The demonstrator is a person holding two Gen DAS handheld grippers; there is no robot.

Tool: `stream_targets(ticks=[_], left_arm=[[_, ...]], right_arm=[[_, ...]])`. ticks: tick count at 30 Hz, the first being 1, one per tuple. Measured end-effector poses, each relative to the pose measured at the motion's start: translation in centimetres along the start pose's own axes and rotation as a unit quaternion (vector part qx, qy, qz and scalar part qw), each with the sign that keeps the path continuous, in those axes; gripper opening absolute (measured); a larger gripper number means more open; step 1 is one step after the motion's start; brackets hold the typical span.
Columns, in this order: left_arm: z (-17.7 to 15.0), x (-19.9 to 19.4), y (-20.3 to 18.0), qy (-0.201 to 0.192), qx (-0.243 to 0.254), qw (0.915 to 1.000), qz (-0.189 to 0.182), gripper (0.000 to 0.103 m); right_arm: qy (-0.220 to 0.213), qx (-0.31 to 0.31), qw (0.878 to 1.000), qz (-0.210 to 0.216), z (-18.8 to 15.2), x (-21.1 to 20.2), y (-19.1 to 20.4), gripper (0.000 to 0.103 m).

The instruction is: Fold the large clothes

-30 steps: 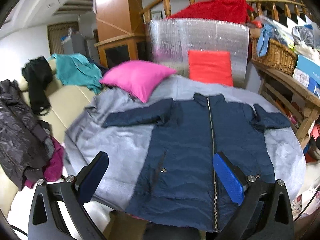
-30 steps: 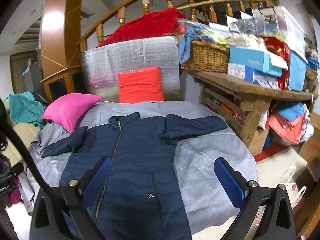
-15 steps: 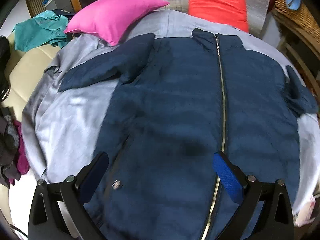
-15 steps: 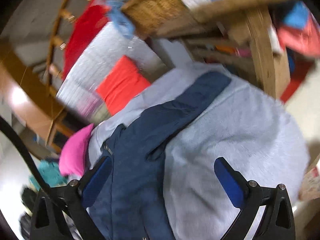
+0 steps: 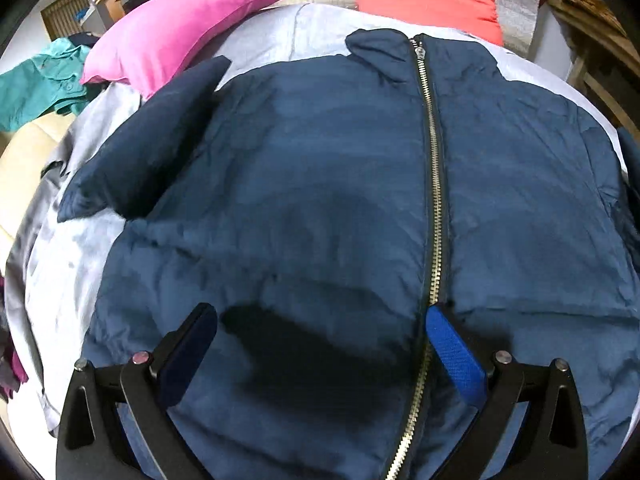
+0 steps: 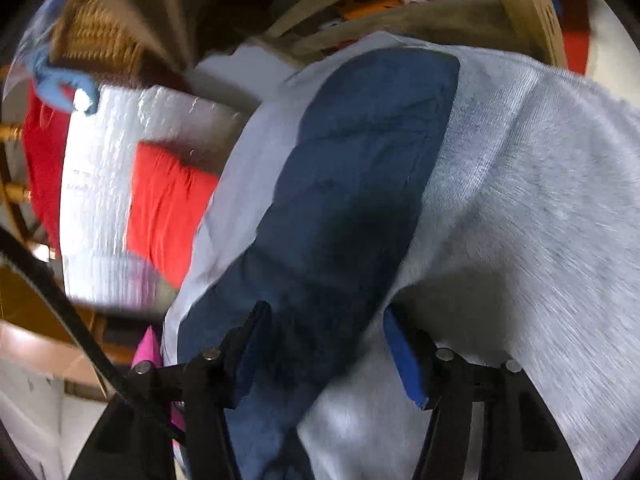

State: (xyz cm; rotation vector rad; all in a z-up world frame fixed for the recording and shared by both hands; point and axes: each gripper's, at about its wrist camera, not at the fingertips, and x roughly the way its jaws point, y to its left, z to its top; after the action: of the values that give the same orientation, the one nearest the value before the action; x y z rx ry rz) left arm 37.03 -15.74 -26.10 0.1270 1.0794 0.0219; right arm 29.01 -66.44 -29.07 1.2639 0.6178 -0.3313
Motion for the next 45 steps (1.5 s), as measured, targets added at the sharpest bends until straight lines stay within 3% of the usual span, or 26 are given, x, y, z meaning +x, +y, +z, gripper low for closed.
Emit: stream_targets(ticks=[2, 4, 8, 12, 17, 20, 23, 25, 27, 30, 32, 33, 34, 36, 38, 43, 44, 45], left_arm=[[-0.4, 0.5, 0.8, 0.002, -0.014, 0.9995, -0.027, 0.103], [-0.6, 1.0, 1.7, 0.005, -0.035, 0.9976, -0.059, 0.103], [-0.4, 1.2, 2.5, 0.025, -0.025, 0.9959, -0.083, 0.103], [0.9, 0.4, 3.8, 0.061, -0.024, 0.9925, -0.103, 0.103], [2.4, -4.5, 8.7, -0.059, -0.074, 0.9945, -0.044, 0.103], [3.1, -5.7, 11.7, -0.097, -0.096, 0.9907, -0.005, 0.103], [3.5, -5.2, 14.4, -0.094, -0.120, 0.9881, 0.017, 0.103], [3.1, -4.8, 15.7, -0.081, -0.136, 0.9874, 0.013, 0.103], [2.9, -4.6, 16.7, -0.086, -0.141, 0.9863, -0.005, 0.103], [2.9, -4.5, 17.6, -0.087, -0.144, 0.9858, -0.008, 0.103], [2.6, -5.2, 17.9, -0.094, -0.143, 0.9852, 0.002, 0.103], [2.5, -5.0, 18.0, -0.097, -0.144, 0.9848, 0.004, 0.103], [2.7, -5.0, 18.1, -0.100, -0.146, 0.9843, 0.004, 0.103], [2.7, -5.0, 18.3, -0.100, -0.146, 0.9843, -0.003, 0.103], [2.7, -5.1, 18.1, -0.100, -0.142, 0.9847, -0.008, 0.103], [2.8, -5.6, 17.4, -0.110, -0.129, 0.9855, 0.002, 0.103], [2.9, -5.6, 17.4, -0.110, -0.130, 0.9854, 0.000, 0.103], [2.9, -5.7, 17.4, -0.111, -0.130, 0.9853, -0.002, 0.103]], right_arm=[[-0.011, -0.007, 1.000, -0.001, 0.2, 0.4, 0.5, 0.053], [-0.010, -0.012, 1.000, -0.009, 0.6, 1.6, 0.7, 0.026], [-0.023, -0.009, 0.999, 0.027, 0.3, 1.6, 1.3, 0.017], [-0.053, -0.106, 0.991, 0.060, -2.5, -1.0, 6.6, 0.017], [-0.018, -0.225, 0.966, 0.123, -10.5, -2.7, 14.9, 0.017], [0.019, -0.257, 0.956, 0.141, -16.3, -2.2, 17.6, 0.019], [0.066, -0.253, 0.955, 0.140, -21.6, 0.8, 18.9, 0.020], [0.099, -0.235, 0.959, 0.126, -24.2, 4.0, 18.7, 0.020], [0.130, -0.215, 0.960, 0.122, -25.9, 5.5, 17.7, 0.027], [0.157, -0.173, 0.964, 0.125, -25.6, 6.3, 16.3, 0.028], [0.157, -0.149, 0.966, 0.141, -25.3, 5.3, 15.2, 0.043], [0.145, -0.132, 0.971, 0.140, -24.6, 4.4, 14.4, 0.073], [0.124, -0.116, 0.976, 0.139, -24.1, 3.2, 13.4, 0.093], [0.085, -0.086, 0.982, 0.147, -22.8, 1.8, 11.8, 0.094], [0.076, -0.043, 0.985, 0.147, -20.9, 1.6, 10.1, 0.093], [0.041, 0.066, 0.983, 0.165, -17.5, 2.7, 6.8, 0.092], [0.042, 0.069, 0.985, 0.155, -16.9, 2.7, 6.2, 0.089], [0.045, 0.074, 0.987, 0.135, -16.4, 2.9, 5.9, 0.075]])
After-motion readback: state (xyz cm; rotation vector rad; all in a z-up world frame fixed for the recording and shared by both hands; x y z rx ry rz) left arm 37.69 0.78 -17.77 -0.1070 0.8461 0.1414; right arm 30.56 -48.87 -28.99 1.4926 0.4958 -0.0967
